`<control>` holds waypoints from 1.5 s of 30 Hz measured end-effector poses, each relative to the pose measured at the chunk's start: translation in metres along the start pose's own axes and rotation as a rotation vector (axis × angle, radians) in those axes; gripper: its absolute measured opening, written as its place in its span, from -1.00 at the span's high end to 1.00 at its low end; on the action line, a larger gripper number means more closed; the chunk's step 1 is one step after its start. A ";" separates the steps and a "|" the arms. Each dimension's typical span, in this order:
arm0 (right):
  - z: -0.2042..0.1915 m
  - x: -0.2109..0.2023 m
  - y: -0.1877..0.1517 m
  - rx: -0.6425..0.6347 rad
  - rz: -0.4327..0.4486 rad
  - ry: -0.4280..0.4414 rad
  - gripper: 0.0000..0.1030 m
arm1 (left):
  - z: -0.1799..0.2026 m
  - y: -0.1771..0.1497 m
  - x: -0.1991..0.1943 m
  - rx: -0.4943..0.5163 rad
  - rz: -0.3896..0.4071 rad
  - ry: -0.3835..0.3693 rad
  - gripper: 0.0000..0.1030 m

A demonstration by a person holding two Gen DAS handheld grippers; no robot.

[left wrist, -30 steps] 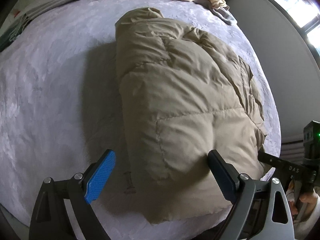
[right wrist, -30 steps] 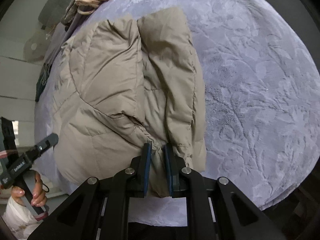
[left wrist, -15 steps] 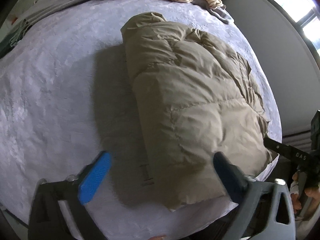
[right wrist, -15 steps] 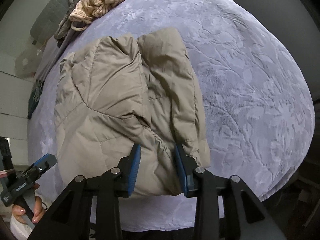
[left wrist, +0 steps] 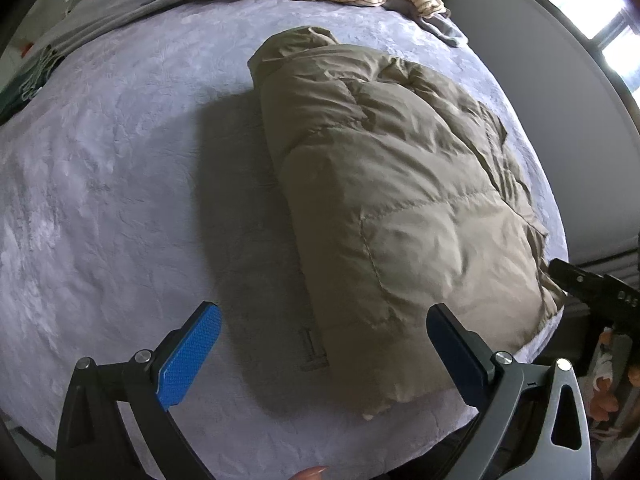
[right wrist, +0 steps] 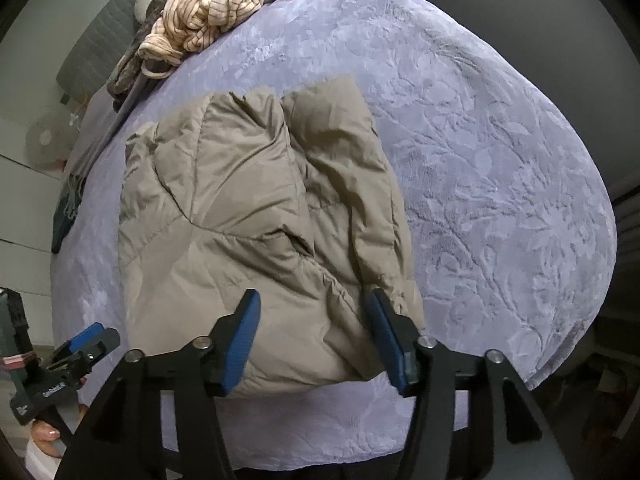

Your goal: Fold large clothes

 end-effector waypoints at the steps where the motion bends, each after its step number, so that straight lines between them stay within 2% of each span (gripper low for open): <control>1: 0.000 0.000 0.002 -0.001 0.000 0.002 -0.24 | 0.000 0.002 0.001 -0.009 0.002 0.010 -1.00; 3: 0.001 0.000 0.011 -0.016 -0.002 0.014 -0.27 | -0.001 0.007 0.005 -0.029 0.002 0.031 -1.00; 5: 0.001 0.003 0.020 -0.036 -0.015 0.025 -0.40 | -0.001 0.013 0.006 -0.057 0.003 0.041 -1.00; 7: 0.001 0.007 0.031 -0.054 -0.028 0.038 -0.40 | -0.001 0.018 0.006 -0.078 0.007 0.040 -1.00; 9: 0.001 0.011 0.043 -0.070 -0.034 0.046 -0.41 | -0.002 0.026 0.006 -0.096 0.018 0.071 -1.00; 10: 0.002 0.013 0.048 -0.077 -0.038 0.053 -0.45 | -0.003 0.029 0.007 -0.102 0.026 0.087 -1.00; 11: 0.002 0.015 0.055 -0.082 -0.043 0.061 -0.57 | -0.005 0.034 0.007 -0.109 0.037 0.099 -1.00; 13: 0.004 0.020 0.066 -0.082 -0.049 0.088 -0.58 | -0.009 0.041 0.010 -0.119 0.045 0.088 -1.00; 15: 0.009 0.028 0.078 -0.075 -0.058 0.126 -0.58 | -0.015 0.048 0.017 -0.144 0.045 0.043 -1.00; 21: 0.035 0.065 0.096 0.009 -0.134 0.272 -0.64 | -0.038 0.064 0.045 -0.285 0.019 -0.282 -1.00; 26: 0.056 0.105 0.103 0.118 -0.206 0.386 -0.64 | -0.053 0.069 0.074 -0.367 -0.024 -0.468 -1.00; 28: 0.060 0.121 0.104 0.157 -0.240 0.437 -0.64 | -0.055 0.070 0.081 -0.394 -0.027 -0.508 -1.00; 30: 0.059 0.138 0.105 0.192 -0.279 0.505 -0.96 | -0.057 0.072 0.087 -0.416 -0.028 -0.535 -1.00; 31: 0.058 0.142 0.106 0.200 -0.285 0.534 -1.00 | -0.057 0.073 0.090 -0.422 -0.031 -0.540 -1.00; 33: 0.050 0.148 0.110 0.215 -0.295 0.590 -1.00 | -0.055 0.075 0.093 -0.425 -0.036 -0.541 -1.00; 35: 0.040 0.146 0.115 0.237 -0.317 0.730 -1.00 | -0.054 0.075 0.095 -0.426 -0.039 -0.537 -1.00; 37: 0.032 0.143 0.116 0.229 -0.343 0.794 -1.00 | -0.054 0.076 0.095 -0.429 -0.042 -0.537 -1.00; 38: 0.026 0.142 0.117 0.194 -0.354 0.796 -1.00 | -0.054 0.075 0.094 -0.427 -0.043 -0.539 -1.00; 42: -0.002 0.143 0.114 -0.016 -0.398 0.702 -1.00 | -0.056 0.078 0.102 -0.423 -0.061 -0.560 -1.00; 45: -0.023 0.149 0.111 -0.095 -0.428 0.669 -1.00 | -0.058 0.076 0.114 -0.433 -0.094 -0.611 -1.00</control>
Point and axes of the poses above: each gripper's, at about its wrist camera, not at the fingertips, and x roughly the way its jaws point, z to its right, y to its top, the point moved 5 cm from there along x, roughly the way its jaws point, and after that the axes turned 9 degrees about -y, right-handed, at the moved point
